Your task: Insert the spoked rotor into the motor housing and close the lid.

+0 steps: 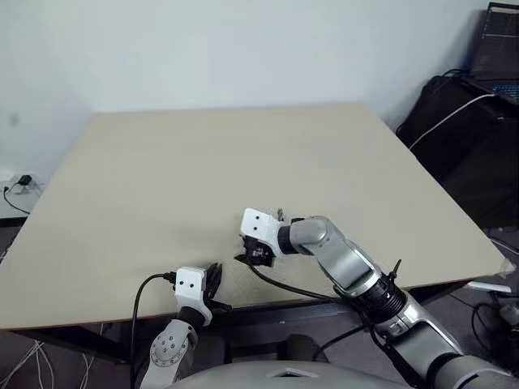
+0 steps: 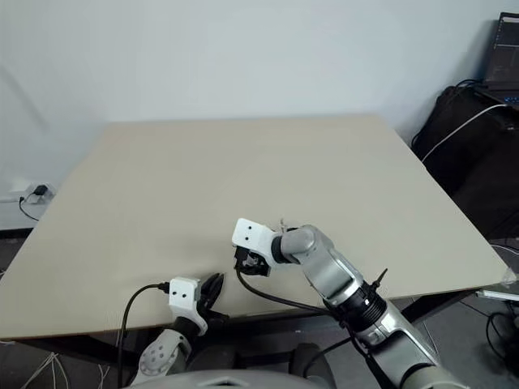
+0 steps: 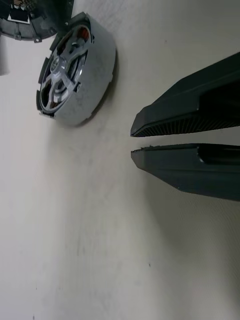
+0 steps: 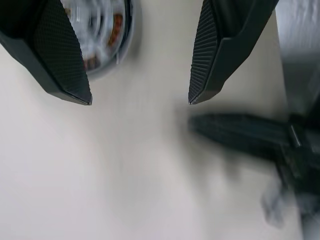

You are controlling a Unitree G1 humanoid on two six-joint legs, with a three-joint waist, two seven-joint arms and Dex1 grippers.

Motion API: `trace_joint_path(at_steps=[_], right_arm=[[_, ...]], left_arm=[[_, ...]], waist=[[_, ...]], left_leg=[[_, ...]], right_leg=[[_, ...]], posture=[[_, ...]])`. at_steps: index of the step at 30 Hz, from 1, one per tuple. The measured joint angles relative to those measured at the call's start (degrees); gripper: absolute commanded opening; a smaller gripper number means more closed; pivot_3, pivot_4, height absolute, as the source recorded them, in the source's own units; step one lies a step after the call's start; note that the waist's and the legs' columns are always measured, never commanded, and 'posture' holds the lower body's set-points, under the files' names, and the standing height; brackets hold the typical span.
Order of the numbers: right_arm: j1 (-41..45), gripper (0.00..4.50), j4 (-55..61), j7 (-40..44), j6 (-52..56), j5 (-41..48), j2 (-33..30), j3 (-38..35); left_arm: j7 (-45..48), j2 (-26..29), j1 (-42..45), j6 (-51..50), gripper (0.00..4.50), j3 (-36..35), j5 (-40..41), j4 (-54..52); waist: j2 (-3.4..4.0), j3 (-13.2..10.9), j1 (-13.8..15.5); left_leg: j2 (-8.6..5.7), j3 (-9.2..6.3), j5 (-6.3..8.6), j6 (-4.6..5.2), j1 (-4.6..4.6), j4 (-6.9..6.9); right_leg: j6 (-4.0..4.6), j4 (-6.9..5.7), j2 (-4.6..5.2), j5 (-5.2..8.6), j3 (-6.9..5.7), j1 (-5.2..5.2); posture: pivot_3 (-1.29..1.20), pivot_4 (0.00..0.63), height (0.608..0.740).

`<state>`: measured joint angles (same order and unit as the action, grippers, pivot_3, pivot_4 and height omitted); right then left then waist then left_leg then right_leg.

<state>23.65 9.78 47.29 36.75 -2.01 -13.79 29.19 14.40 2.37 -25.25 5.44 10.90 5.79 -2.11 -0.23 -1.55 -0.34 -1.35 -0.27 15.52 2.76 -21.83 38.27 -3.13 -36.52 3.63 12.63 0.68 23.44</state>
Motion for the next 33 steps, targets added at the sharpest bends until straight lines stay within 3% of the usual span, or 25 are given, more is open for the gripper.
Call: trace_joint_path(at_steps=[3, 8, 14, 19, 26, 33], right_arm=[[0.14, 1.68, -0.04, -6.53, -5.24, 2.29, 6.88, -4.67], [0.59, 0.02, -3.71, -23.26, -14.43, -2.13, 9.95, -12.49], [-6.73, 0.02, -3.29, -37.31, -16.25, -7.50, 8.69, -20.15], [-16.36, 0.02, 0.12, -42.51, -15.51, -13.39, 4.49, -21.26], [-27.61, 0.02, 5.27, -35.10, -7.87, -13.93, 0.10, -17.14], [-29.03, 0.02, 9.69, -25.98, -8.59, -3.35, 1.86, -15.95]], left_arm=[[-0.01, 0.00, 0.09, -0.37, 0.42, 0.37, -0.02, -0.44], [-0.12, 0.38, -0.52, -1.67, 0.42, 0.40, -0.07, -1.90], [-0.12, 1.01, -0.54, -2.38, 0.42, 0.43, -0.15, -3.50], [-0.11, 2.23, 0.10, -2.35, 0.42, 0.24, -0.42, -4.37], [-0.24, 4.60, 1.94, -1.16, 0.42, -0.63, -1.86, -4.53], [-0.66, 4.96, 3.13, 3.60, 0.42, -1.51, -3.72, -3.60]], waist=[[-0.02, 0.01, -0.23], [-0.08, 0.05, -0.07], [-0.01, 0.10, -0.22], [0.10, 0.14, -0.25], [0.17, 0.09, -0.46], [0.13, 0.07, -0.19]], left_leg=[[-0.02, 0.00, -0.02, -0.03, 0.03, 0.01], [-0.19, 0.07, 0.10, -0.24, 0.02, 0.02], [-0.15, 0.07, -0.05, 0.02, 0.02, -0.14], [-0.13, 0.09, -0.06, 0.03, 0.03, -0.18], [-0.05, 0.10, -0.06, 0.04, 0.18, -0.05], [-0.07, 0.08, -0.06, 0.04, 0.17, -0.03]], right_leg=[[-0.03, -0.13, 0.02, 0.02, 0.02, 0.00], [0.07, -0.12, 0.25, -0.13, 0.04, -0.02], [0.32, -0.17, 0.19, -0.07, 0.08, 0.07], [0.26, -0.18, 0.15, 0.05, 0.09, 0.05], [0.06, -0.25, 0.09, 0.20, 0.10, -0.05], [0.01, -0.20, 0.12, 0.17, 0.07, -0.09]], posture=[[0.00, 0.000, 0.740], [0.00, 0.000, 0.740], [0.00, 0.000, 0.740], [0.00, 0.000, 0.740], [0.00, 0.000, 0.740], [0.00, 0.000, 0.740]])
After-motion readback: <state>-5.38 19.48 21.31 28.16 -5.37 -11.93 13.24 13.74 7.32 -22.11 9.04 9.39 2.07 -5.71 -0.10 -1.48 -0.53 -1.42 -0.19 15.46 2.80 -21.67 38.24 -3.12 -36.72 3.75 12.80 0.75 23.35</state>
